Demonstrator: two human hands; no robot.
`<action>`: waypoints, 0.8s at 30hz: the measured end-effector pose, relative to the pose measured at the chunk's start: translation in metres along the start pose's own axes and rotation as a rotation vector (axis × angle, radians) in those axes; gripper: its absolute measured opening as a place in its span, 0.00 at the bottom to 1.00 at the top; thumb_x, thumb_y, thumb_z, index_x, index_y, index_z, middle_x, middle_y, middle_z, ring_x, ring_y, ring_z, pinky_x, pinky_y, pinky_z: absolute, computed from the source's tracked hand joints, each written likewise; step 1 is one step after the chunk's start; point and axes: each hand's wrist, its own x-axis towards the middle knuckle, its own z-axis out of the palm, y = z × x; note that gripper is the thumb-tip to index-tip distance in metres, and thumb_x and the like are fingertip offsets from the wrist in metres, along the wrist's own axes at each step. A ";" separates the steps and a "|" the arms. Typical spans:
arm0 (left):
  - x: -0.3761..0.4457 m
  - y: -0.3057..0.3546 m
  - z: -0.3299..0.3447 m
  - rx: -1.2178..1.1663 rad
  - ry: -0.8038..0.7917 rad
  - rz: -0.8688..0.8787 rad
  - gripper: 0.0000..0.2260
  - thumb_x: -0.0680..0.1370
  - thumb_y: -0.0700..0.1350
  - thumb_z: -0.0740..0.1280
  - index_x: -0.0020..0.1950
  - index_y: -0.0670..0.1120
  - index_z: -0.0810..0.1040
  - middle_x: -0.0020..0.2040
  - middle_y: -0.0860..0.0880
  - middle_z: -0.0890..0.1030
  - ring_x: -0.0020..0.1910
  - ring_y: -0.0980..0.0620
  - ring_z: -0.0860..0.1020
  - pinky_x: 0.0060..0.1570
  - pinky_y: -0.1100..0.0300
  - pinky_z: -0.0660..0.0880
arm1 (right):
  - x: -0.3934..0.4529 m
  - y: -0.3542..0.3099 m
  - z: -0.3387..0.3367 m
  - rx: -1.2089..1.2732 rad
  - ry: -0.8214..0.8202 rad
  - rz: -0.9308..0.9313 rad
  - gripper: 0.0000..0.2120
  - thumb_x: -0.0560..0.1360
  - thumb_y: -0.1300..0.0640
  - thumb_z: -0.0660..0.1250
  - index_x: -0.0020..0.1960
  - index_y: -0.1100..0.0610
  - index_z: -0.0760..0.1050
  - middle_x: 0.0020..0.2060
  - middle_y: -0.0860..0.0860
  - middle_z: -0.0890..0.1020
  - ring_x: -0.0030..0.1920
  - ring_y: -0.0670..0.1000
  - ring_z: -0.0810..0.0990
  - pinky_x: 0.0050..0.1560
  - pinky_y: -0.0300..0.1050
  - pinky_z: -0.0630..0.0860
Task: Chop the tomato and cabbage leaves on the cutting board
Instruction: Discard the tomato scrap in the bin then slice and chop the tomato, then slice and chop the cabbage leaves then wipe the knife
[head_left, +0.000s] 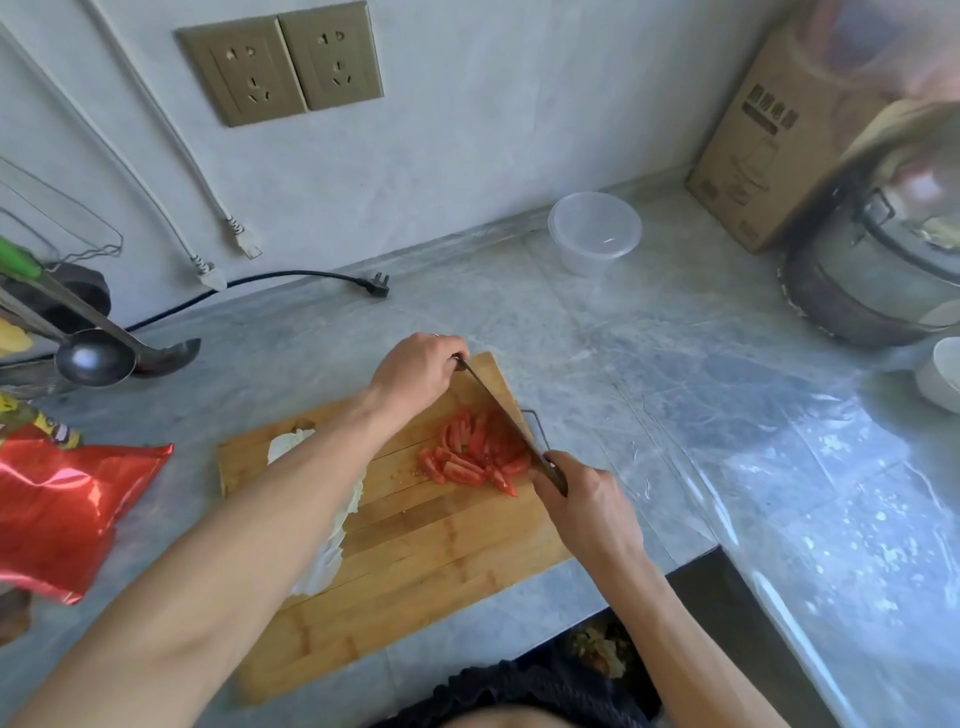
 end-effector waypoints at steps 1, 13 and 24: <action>-0.003 -0.004 0.000 0.009 -0.013 0.003 0.10 0.79 0.36 0.64 0.54 0.44 0.83 0.46 0.44 0.85 0.43 0.44 0.83 0.45 0.50 0.79 | -0.003 -0.003 0.004 -0.007 -0.010 0.010 0.14 0.81 0.42 0.63 0.59 0.50 0.78 0.33 0.49 0.76 0.34 0.54 0.77 0.32 0.46 0.70; -0.021 -0.014 -0.014 -0.036 0.133 0.029 0.10 0.78 0.35 0.66 0.55 0.43 0.83 0.50 0.45 0.85 0.48 0.45 0.83 0.51 0.52 0.78 | -0.012 -0.023 0.011 0.069 0.035 0.002 0.13 0.80 0.44 0.65 0.54 0.52 0.79 0.32 0.50 0.78 0.31 0.53 0.75 0.29 0.44 0.67; -0.101 -0.011 -0.014 -0.301 0.324 -0.378 0.14 0.79 0.43 0.69 0.64 0.47 0.77 0.55 0.51 0.82 0.49 0.54 0.81 0.52 0.58 0.78 | -0.015 -0.029 0.011 0.344 -0.044 -0.088 0.15 0.80 0.48 0.67 0.40 0.57 0.76 0.25 0.50 0.71 0.24 0.47 0.65 0.26 0.42 0.63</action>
